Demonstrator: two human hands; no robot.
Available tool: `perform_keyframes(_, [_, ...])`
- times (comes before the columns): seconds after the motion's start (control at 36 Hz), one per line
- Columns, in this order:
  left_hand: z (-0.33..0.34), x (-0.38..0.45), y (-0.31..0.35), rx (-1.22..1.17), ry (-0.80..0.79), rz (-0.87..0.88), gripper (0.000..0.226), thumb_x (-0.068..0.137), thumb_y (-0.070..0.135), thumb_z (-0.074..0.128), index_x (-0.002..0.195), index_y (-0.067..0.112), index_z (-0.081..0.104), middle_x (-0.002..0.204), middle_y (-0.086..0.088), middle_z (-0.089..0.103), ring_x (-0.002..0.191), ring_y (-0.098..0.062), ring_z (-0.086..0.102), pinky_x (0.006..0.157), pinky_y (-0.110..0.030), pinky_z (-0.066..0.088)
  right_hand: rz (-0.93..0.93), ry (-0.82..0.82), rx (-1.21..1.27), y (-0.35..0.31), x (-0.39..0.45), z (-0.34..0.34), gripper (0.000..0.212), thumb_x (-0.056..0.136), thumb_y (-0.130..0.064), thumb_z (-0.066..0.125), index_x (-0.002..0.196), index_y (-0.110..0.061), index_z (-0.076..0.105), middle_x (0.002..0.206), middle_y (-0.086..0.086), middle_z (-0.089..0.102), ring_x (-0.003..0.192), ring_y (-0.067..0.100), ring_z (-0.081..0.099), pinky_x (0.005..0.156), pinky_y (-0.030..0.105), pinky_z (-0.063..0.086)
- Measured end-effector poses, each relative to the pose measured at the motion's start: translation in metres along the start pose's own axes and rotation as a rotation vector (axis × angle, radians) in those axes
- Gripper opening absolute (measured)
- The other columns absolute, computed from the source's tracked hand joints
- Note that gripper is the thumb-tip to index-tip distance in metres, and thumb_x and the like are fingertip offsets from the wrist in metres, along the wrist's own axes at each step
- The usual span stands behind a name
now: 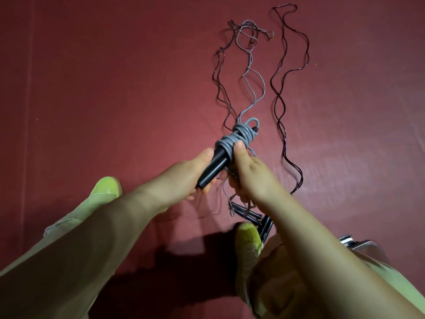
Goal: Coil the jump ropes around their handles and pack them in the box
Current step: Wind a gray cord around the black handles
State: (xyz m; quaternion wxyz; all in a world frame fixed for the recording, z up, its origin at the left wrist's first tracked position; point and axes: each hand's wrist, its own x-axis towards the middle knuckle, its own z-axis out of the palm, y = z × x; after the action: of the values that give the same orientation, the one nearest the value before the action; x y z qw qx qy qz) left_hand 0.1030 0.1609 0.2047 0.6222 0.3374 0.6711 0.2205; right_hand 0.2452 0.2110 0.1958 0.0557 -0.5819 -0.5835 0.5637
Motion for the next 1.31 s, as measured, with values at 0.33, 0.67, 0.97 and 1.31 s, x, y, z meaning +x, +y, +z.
perform_keyframes(0.33, [0.0, 0.001, -0.006, 0.482, 0.155, 0.131, 0.05, 0.087, 0.065, 0.03, 0.074, 0.02, 0.048, 0.079, 0.0, 0.053, 0.081, -0.024, 0.052, 0.074, -0.036, 0.04, 0.156, -0.107, 0.029, -0.005, -0.005, -0.006, 0.075, 0.085, -0.079, 0.024, 0.075, -0.014, 0.06, 0.054, -0.007, 0.043, 0.043, 0.011, 0.035, 0.045, 0.024, 0.026])
perform_keyframes(0.67, [-0.013, 0.005, -0.005, 0.206, 0.027, 0.139, 0.065, 0.049, 0.073, 0.054, 0.087, 0.02, 0.058, 0.065, 0.013, 0.054, 0.063, -0.01, 0.048, 0.067, -0.033, 0.036, 0.01, -0.055, 0.111, -0.005, -0.002, -0.006, 0.051, 0.072, -0.069, 0.037, 0.048, -0.029, 0.057, 0.043, -0.012, 0.041, 0.043, 0.007, 0.032, 0.054, 0.031, 0.024])
perform_keyframes(0.97, [0.01, -0.016, -0.005, -1.071, -0.91, 0.031, 0.09, 0.078, 0.076, 0.034, 0.116, 0.0, 0.065, 0.092, -0.012, 0.069, 0.083, -0.024, 0.065, 0.081, -0.042, 0.052, -0.224, -0.245, 0.778, -0.016, -0.011, -0.013, 0.041, 0.071, -0.053, 0.047, 0.073, -0.014, 0.059, 0.04, -0.005, 0.034, 0.034, 0.011, 0.035, 0.039, 0.017, 0.028])
perform_keyframes(1.31, [0.004, -0.021, 0.013, -1.015, -0.672, -0.172, 0.064, 0.086, 0.062, 0.026, 0.073, 0.011, 0.063, 0.052, 0.003, 0.044, 0.049, -0.013, 0.037, 0.049, -0.023, 0.037, -0.183, -0.209, 0.438, -0.013, -0.013, -0.011, 0.048, 0.08, -0.057, 0.032, 0.061, -0.016, 0.049, 0.049, -0.006, 0.044, 0.047, 0.012, 0.039, 0.048, 0.025, 0.03])
